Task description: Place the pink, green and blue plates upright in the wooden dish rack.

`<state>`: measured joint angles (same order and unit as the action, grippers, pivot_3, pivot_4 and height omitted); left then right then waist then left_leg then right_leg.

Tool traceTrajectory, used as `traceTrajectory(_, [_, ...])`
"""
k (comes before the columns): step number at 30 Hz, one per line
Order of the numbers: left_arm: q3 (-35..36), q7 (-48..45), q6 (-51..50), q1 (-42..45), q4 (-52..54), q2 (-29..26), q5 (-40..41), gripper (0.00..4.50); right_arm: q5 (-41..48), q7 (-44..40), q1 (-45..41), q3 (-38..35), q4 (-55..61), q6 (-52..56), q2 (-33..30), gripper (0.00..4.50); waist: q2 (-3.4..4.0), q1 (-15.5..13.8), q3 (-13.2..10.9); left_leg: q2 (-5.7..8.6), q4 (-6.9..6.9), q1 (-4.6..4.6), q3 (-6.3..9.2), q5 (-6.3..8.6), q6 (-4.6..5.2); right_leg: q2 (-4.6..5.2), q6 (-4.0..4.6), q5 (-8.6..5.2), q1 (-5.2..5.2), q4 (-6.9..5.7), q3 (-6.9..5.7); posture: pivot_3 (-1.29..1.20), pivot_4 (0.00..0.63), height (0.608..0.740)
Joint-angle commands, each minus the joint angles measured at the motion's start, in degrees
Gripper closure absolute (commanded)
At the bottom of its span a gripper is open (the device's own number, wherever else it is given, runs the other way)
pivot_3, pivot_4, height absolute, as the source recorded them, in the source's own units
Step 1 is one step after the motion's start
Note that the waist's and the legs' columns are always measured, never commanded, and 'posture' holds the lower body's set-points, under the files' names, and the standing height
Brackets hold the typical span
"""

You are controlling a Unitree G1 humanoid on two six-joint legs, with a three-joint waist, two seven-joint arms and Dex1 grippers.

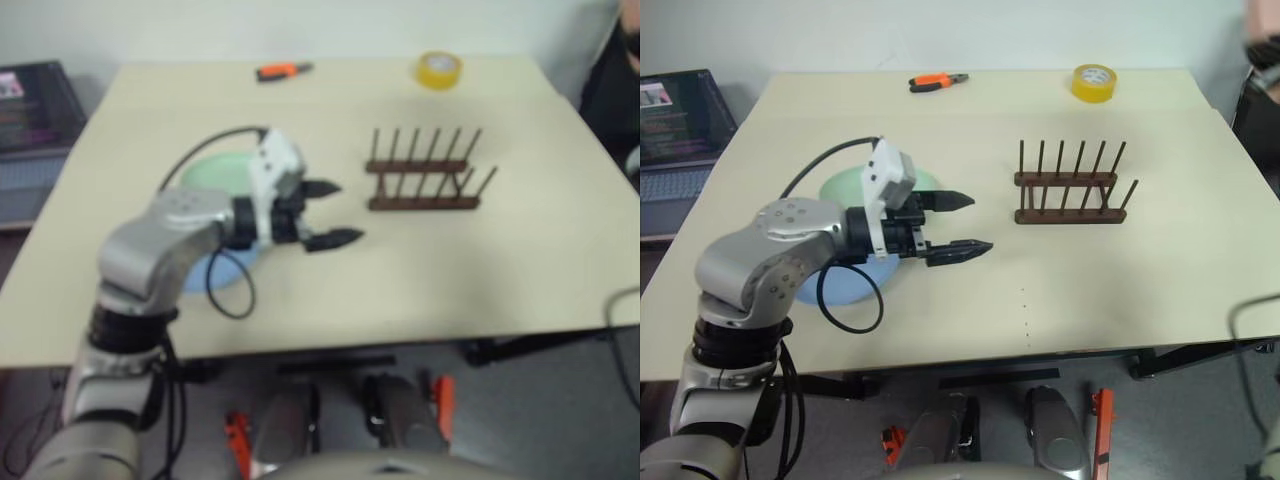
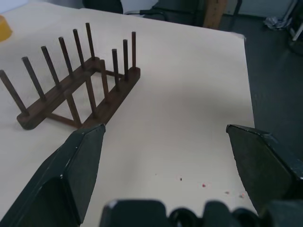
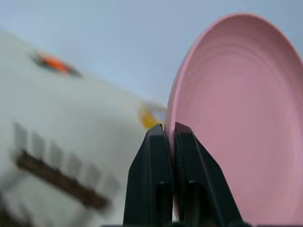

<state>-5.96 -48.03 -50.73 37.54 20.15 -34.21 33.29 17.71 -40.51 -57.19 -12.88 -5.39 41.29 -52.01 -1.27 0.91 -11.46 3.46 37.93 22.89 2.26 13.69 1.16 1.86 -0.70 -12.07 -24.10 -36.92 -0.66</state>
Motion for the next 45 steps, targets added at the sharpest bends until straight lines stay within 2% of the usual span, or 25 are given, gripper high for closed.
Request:
traceTrajectory(1, [2.0, 0.4, 0.0, 0.5, 2.4, -0.1, 1.7, 0.0, 6.2, -1.1, -3.5, -6.0, -6.0, -3.1, 4.2, 4.46, -0.04, -0.5, 0.0, 0.0, 0.0, 0.02, 0.02, 0.0, 0.0, 0.0, 0.02, 0.01, 0.0, 0.02, -0.01, 0.0, 0.15, 0.74])
traceTrajectory(5, [3.5, 3.4, -0.9, 1.1, 1.9, 1.4, 2.2, 0.0, 13.9, -4.6, -5.7, -10.5, -13.4, -1.9, 8.5, 4.46, -0.05, -1.7, 0.0, 0.14, 0.02, 0.17, 0.04, 0.01, 0.02, 0.14, 0.35, 0.21, -0.05, 0.13, 0.01, 0.0, 0.15, 0.74])
traceTrajectory(13, [3.9, 4.4, -1.7, 1.1, 2.8, 0.6, 3.5, 0.0, 20.8, -10.6, -6.3, -12.2, -23.4, 3.8, 8.7, 4.46, -0.04, -1.8, 0.0, 0.14, 0.01, 0.12, -0.01, 0.06, 0.11, 0.17, 0.39, 0.19, -0.05, 0.08, -0.01, 0.0, 0.15, 0.74])
traceTrajectory(17, [4.3, 5.4, -2.4, 1.0, 3.4, 0.5, 4.1, 0.0, 22.5, -10.7, -5.2, -14.2, -28.0, 4.7, 9.0, 4.46, -0.04, -1.4, 0.0, 0.11, 0.02, 0.08, -0.05, 0.06, 0.11, 0.15, 0.42, 0.2, -0.04, 0.05, 0.0, 0.0, 0.15, 0.74])
traceTrajectory(45, [4.8, 7.5, -3.9, 0.2, 4.8, -1.1, 5.7, 0.0, 27.4, -8.6, 1.3, -16.7, -22.9, 8.4, 10.4, 4.46, -0.04, -0.8, 0.0, 0.09, 0.02, 0.08, -0.08, 0.06, 0.11, 0.12, 0.28, 0.14, -0.04, 0.05, 0.02, 0.0, 0.15, 0.74])
